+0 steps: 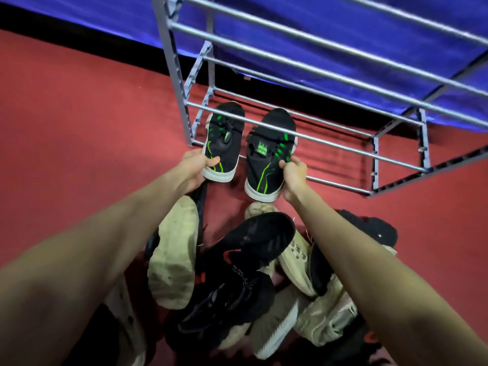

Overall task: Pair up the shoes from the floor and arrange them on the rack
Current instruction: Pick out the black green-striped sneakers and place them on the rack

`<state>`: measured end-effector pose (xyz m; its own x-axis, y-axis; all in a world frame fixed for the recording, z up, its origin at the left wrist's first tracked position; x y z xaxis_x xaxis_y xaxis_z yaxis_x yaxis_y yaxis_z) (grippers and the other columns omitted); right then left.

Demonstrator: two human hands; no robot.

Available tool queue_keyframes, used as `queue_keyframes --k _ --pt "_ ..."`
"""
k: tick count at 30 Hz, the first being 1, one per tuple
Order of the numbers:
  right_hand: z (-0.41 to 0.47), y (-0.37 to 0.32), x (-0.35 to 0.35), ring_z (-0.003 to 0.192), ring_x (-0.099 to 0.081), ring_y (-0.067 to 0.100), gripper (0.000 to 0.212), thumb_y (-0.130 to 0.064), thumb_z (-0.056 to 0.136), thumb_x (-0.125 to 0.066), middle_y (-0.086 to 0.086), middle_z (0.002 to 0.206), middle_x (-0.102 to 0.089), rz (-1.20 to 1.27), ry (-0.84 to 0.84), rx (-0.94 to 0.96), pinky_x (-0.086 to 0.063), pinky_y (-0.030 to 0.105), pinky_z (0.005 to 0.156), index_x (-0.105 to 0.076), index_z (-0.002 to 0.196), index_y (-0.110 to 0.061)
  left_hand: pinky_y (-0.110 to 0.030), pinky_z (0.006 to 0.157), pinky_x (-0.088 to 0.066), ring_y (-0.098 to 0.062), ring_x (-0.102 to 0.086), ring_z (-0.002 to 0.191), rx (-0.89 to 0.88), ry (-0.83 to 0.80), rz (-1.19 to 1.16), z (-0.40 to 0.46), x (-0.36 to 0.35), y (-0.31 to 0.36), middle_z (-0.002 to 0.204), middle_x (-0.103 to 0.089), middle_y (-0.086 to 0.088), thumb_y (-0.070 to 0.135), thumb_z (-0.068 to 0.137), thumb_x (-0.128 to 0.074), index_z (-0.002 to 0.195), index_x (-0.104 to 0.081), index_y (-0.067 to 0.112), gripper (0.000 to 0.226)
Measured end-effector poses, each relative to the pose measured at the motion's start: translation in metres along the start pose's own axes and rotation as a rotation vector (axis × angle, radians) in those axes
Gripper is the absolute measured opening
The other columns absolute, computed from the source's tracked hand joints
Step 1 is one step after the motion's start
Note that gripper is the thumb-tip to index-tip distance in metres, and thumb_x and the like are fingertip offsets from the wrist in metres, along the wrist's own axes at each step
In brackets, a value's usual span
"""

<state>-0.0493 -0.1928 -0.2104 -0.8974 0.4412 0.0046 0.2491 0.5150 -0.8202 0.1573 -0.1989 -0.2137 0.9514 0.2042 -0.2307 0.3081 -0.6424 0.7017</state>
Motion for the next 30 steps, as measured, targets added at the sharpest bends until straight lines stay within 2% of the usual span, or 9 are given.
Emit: queue_keyframes --k 3,5,8,11,13,17,23,28,30 --pt "0.024 0.009 -0.014 0.086 -0.057 0.019 0.037 0.009 0.093 -0.035 0.009 0.097 -0.062 -0.062 0.000 0.077 -0.050 0.032 0.087 -0.056 0.121 -0.001 -0.027 0.078 -0.058 -0.015 -0.070 0.079 -0.029 -0.041 -0.024 0.015 -0.002 -0.002 0.087 -0.076 -0.003 -0.017 0.086 -0.048 0.117 -0.061 0.000 0.038" --pt "0.040 0.015 -0.020 0.083 -0.058 0.016 0.033 0.007 0.094 -0.034 0.005 0.092 -0.063 -0.071 -0.002 0.101 -0.050 0.027 0.082 -0.059 0.113 -0.003 -0.028 0.083 -0.056 -0.016 -0.067 0.082 -0.047 -0.022 -0.030 0.023 -0.003 -0.002 0.101 -0.074 -0.012 -0.018 0.086 -0.047 0.124 -0.057 -0.003 0.042" --pt "0.060 0.019 -0.029 0.075 -0.055 0.014 0.029 0.006 0.093 -0.035 0.000 0.078 -0.058 -0.078 0.026 0.129 -0.047 0.024 0.073 -0.058 0.090 -0.011 -0.026 0.077 -0.056 -0.016 -0.067 0.081 -0.069 0.007 -0.036 0.037 -0.005 0.001 0.100 -0.075 -0.012 -0.018 0.086 -0.047 0.126 -0.056 -0.003 0.045" --pt "0.077 0.014 -0.039 0.071 -0.054 0.009 0.030 0.008 0.092 -0.035 -0.003 0.077 -0.057 -0.079 0.020 0.151 -0.048 0.015 0.065 -0.057 0.106 -0.006 -0.036 0.095 -0.052 -0.030 -0.063 0.107 -0.068 0.001 -0.024 0.053 -0.008 0.003 0.124 -0.063 -0.019 -0.017 0.085 -0.048 0.126 -0.056 -0.005 0.044" --pt "0.086 0.013 -0.045 0.071 -0.053 0.011 0.032 0.008 0.093 -0.035 -0.003 0.076 -0.057 -0.070 0.031 0.145 -0.045 0.014 0.062 -0.058 0.114 0.000 -0.038 0.100 -0.048 -0.030 -0.061 0.112 -0.064 0.002 -0.010 0.062 -0.009 0.005 0.121 -0.063 -0.019 -0.017 0.085 -0.049 0.124 -0.057 -0.005 0.042" --pt "0.102 0.017 -0.056 0.073 -0.054 0.016 0.030 0.006 0.092 -0.038 -0.001 0.072 -0.057 -0.064 0.039 0.135 -0.044 0.020 0.062 -0.063 0.107 0.000 -0.036 0.094 -0.052 -0.030 -0.062 0.105 -0.063 0.008 0.011 0.072 -0.005 0.010 0.102 -0.067 -0.012 -0.017 0.085 -0.049 0.121 -0.059 -0.005 0.039" --pt "0.111 0.022 -0.068 0.063 -0.052 0.007 0.031 0.008 0.092 -0.036 -0.003 0.072 -0.056 -0.018 0.031 0.142 -0.045 0.010 0.054 -0.061 0.095 -0.010 -0.044 0.103 -0.048 -0.035 -0.061 0.117 -0.061 0.019 -0.011 0.077 0.001 0.009 0.125 -0.062 -0.023 -0.017 0.084 -0.050 0.122 -0.059 -0.006 0.041" --pt "0.119 0.027 -0.068 0.066 -0.052 0.013 0.034 0.010 0.090 -0.035 0.002 0.075 -0.058 -0.004 0.024 0.135 -0.046 0.022 0.068 -0.061 0.109 0.003 -0.041 0.098 -0.051 -0.034 -0.062 0.115 -0.060 -0.023 -0.017 0.077 0.003 0.011 0.126 -0.061 -0.023 -0.016 0.085 -0.048 0.124 -0.057 -0.006 0.041" --pt "0.119 0.027 -0.068 0.071 -0.052 0.013 0.034 0.009 0.091 -0.035 0.003 0.081 -0.058 -0.041 0.039 0.149 -0.044 0.020 0.069 -0.058 0.116 0.005 -0.040 0.097 -0.052 -0.033 -0.062 0.113 -0.060 -0.037 -0.018 0.078 0.003 0.009 0.126 -0.061 -0.022 -0.016 0.086 -0.047 0.125 -0.057 -0.006 0.041"
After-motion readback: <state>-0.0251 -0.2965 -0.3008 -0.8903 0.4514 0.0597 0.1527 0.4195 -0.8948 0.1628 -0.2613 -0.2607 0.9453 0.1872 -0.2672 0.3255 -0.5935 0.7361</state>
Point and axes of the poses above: each hand's wrist, its own z-axis towards the middle knuckle, its own x-axis out of the back of the hand, y = z × x, the point moved 1 cm from there along z, towards the middle knuckle
